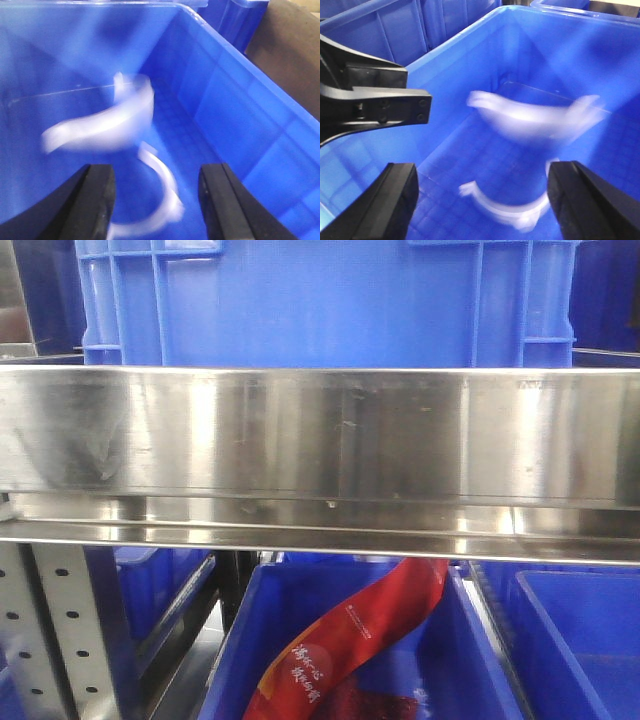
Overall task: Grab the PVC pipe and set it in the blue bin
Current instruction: 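Open both grippers to drop the clamps into the blue bin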
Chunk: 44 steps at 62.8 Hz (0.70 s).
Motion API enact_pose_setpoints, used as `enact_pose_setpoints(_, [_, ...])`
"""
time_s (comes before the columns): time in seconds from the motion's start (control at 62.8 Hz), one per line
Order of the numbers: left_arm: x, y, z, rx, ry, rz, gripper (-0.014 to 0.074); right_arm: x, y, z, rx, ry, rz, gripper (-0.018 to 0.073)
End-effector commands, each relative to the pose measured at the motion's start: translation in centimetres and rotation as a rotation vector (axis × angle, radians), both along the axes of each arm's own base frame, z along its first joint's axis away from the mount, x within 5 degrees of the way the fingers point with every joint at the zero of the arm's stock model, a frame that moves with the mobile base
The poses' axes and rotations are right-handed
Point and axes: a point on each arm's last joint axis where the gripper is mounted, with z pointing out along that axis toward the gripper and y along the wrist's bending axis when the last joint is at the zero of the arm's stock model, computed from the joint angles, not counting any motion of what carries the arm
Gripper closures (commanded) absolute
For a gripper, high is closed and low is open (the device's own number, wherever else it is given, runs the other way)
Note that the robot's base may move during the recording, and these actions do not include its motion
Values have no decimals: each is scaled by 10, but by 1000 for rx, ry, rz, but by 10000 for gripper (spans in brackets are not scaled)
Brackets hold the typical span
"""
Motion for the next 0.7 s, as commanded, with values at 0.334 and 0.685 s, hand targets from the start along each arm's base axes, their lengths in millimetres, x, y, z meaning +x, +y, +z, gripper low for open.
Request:
enact_pose_setpoints(0.334, [-15,4,26,-25,-49,-9,707,-22,-13,27,-18,-105,-9,674])
enact_pose_setpoints(0.685, [-21,6,31,-45,-42,-18,707,-28,-15,34,7,-130,-9,721])
